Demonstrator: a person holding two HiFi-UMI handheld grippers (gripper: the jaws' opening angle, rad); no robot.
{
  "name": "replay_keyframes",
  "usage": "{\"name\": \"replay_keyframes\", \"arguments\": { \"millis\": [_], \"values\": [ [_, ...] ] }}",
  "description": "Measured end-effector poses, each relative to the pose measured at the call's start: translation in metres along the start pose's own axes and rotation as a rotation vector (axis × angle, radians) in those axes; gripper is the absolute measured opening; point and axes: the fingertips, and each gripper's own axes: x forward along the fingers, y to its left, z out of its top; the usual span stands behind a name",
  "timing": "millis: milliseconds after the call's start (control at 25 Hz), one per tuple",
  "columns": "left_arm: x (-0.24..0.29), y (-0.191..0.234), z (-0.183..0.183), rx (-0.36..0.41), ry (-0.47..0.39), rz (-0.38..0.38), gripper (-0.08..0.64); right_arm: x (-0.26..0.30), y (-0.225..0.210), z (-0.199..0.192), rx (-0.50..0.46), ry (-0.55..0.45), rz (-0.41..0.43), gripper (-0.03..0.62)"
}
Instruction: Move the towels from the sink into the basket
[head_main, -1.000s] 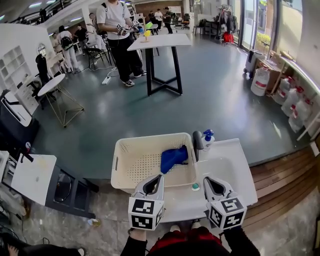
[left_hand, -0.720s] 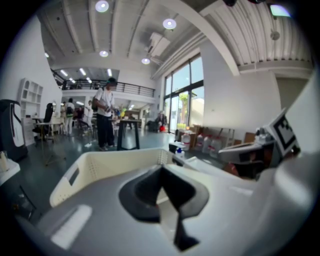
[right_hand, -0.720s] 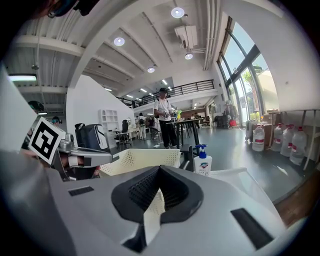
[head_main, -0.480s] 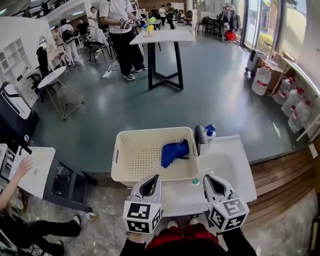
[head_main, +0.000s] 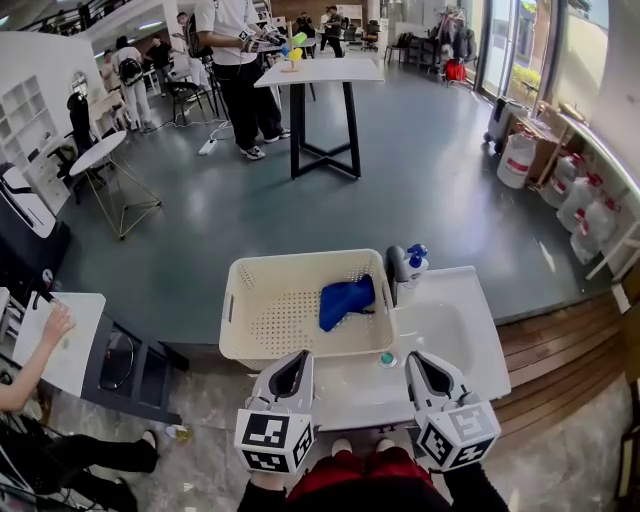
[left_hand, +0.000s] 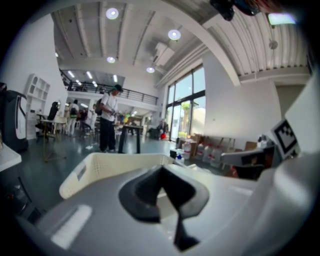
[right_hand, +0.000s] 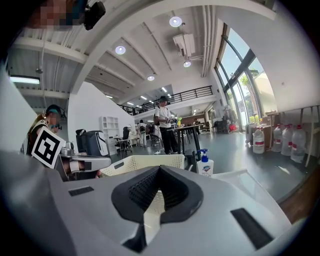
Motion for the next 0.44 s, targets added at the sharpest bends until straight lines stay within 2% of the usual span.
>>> {"name": "replay_keyframes", "arguments": {
  "millis": [440],
  "values": [
    [-0.013,-0.002,0.001,-0.011,-0.024,0.029,0.003,-0.025,-0.02,0.015,0.024,-0.073,0.0,0.006]
  ]
}}
